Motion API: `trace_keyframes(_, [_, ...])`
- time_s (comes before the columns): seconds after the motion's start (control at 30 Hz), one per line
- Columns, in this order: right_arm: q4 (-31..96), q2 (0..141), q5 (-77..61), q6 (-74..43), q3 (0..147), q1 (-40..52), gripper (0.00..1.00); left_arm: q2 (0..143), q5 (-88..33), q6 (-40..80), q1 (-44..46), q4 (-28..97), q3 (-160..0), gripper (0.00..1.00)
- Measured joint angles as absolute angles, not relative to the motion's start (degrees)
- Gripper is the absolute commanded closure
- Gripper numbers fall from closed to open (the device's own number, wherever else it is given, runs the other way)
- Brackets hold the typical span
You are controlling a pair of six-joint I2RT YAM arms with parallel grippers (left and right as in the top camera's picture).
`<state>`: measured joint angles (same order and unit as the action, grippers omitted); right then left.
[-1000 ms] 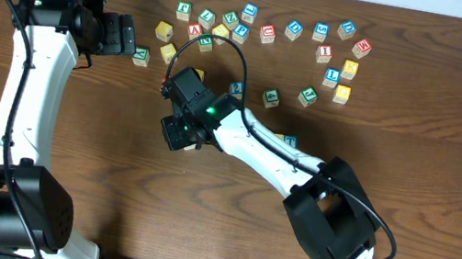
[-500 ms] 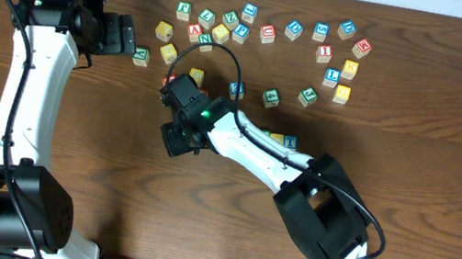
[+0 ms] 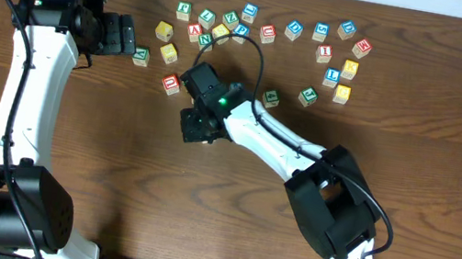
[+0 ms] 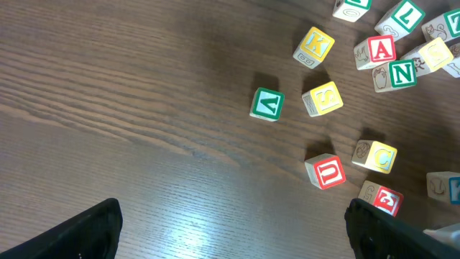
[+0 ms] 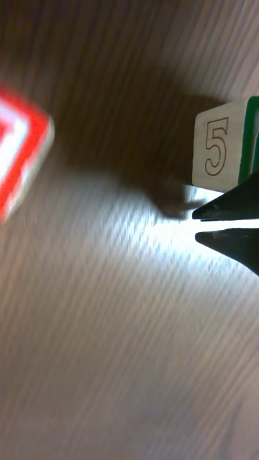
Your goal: Spell out ROBOT
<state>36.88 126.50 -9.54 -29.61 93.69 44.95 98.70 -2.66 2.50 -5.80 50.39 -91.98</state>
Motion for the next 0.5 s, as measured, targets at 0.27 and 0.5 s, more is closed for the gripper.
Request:
trace_keyframes(0.27, [41.7, 126.5, -9.4, -33.2, 93.7, 42.4, 0.99, 98.7, -2.7, 2.5, -5.8, 50.4, -92.0, 0.02])
trace_keyframes(0.5, [43.7, 126.5, -9.4, -35.0, 93.7, 39.9, 0.98, 98.7, -2.7, 2.5, -5.8, 50.4, -92.0, 0.02])
